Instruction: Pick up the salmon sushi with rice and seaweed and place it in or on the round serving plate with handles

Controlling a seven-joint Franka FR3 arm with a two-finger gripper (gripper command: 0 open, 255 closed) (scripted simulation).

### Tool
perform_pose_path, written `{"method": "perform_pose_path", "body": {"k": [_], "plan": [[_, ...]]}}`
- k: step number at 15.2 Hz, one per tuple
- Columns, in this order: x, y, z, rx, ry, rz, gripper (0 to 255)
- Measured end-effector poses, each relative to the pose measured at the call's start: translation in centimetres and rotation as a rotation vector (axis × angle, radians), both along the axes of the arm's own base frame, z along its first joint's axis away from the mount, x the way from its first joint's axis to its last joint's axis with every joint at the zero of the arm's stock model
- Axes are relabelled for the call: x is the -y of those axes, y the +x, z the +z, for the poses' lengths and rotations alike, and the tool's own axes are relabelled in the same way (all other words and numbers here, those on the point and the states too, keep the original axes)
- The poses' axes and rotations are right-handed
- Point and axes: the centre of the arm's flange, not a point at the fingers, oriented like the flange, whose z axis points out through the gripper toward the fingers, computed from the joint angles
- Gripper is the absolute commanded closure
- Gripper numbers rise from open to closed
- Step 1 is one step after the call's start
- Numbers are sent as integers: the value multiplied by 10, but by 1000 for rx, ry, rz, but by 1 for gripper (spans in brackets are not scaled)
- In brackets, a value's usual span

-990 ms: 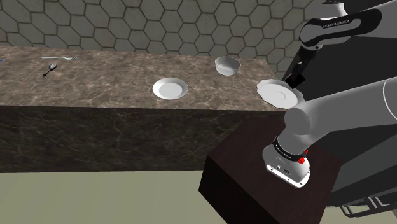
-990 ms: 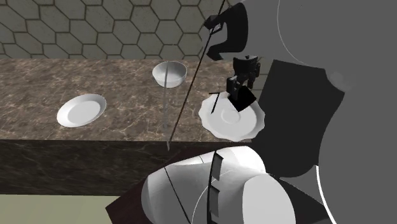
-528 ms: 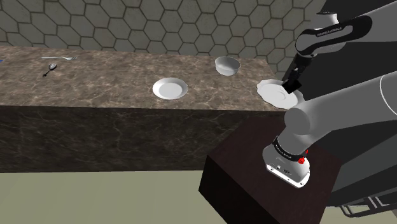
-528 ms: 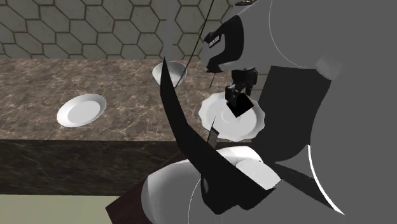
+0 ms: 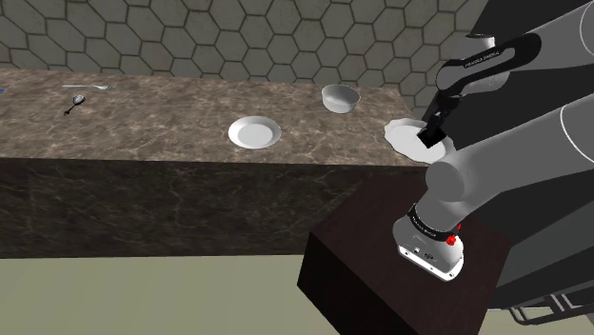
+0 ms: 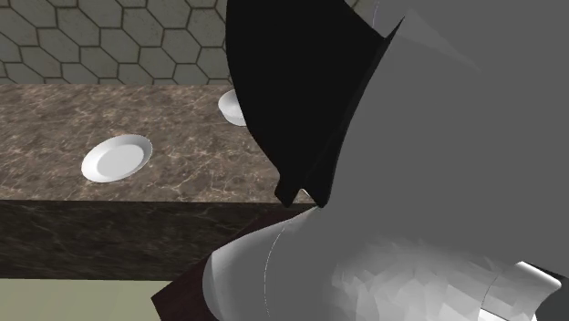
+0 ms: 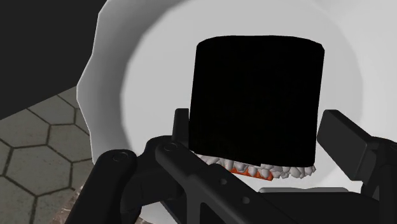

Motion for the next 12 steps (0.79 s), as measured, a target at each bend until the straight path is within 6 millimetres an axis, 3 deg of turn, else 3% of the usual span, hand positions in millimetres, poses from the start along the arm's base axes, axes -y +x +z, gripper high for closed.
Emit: {"method": "perform_pose_path", "body": {"k": [7, 8, 12], "plan": [[0, 2, -5, 3, -2, 2, 255], [0, 2, -5, 3, -2, 2, 0], [0, 2, -6, 1, -1, 0, 0]]}}
